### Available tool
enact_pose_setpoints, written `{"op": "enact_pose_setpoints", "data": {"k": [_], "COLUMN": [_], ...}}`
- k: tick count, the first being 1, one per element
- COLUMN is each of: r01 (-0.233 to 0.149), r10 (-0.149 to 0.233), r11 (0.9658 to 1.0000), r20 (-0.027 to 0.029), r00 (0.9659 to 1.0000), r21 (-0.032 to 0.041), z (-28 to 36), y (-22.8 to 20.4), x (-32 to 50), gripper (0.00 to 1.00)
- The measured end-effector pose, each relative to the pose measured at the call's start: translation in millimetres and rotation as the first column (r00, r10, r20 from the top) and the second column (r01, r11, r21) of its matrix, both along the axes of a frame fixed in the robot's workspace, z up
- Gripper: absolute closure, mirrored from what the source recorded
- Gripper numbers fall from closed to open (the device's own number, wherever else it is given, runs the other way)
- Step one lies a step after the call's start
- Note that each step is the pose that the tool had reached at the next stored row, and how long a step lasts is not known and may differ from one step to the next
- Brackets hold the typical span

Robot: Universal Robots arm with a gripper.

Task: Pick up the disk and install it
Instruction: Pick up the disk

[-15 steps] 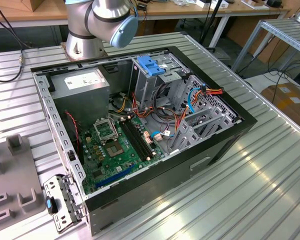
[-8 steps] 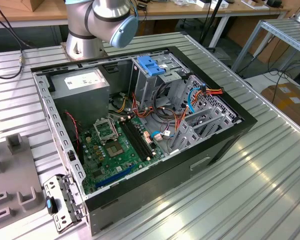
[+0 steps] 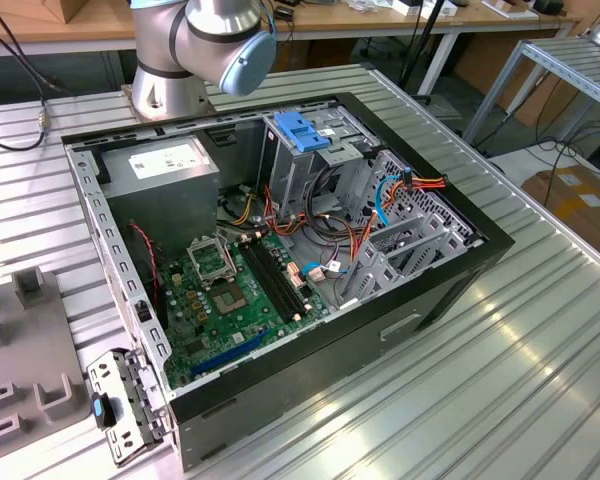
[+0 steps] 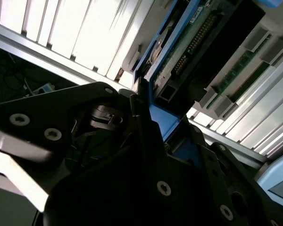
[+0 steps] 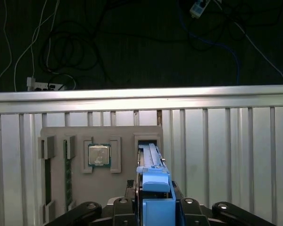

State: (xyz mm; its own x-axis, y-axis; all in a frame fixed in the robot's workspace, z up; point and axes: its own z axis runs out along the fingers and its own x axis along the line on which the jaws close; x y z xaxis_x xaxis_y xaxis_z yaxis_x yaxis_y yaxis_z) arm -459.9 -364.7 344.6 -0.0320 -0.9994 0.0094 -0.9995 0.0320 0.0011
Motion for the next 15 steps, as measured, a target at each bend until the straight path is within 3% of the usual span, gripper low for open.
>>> {"op": "enact_pose_setpoints", "data": {"k": [9, 13, 15], "r01": [0.000, 0.000, 0.000], "r10": [0.000, 0.000, 0.000], "r11": [1.0000, 1.0000, 1.0000], "r20": [0.0000, -0.0001, -0.0001], "r00": [1.0000, 1.0000, 1.0000], "r21": [0.0000, 0.0000, 0.0000], "z": [1.1, 4.7, 9.8], "y": [0.0, 0.0, 0.0], "x": [0.0, 0.0, 0.0], "gripper": [0.63, 0.63, 0.63]}}
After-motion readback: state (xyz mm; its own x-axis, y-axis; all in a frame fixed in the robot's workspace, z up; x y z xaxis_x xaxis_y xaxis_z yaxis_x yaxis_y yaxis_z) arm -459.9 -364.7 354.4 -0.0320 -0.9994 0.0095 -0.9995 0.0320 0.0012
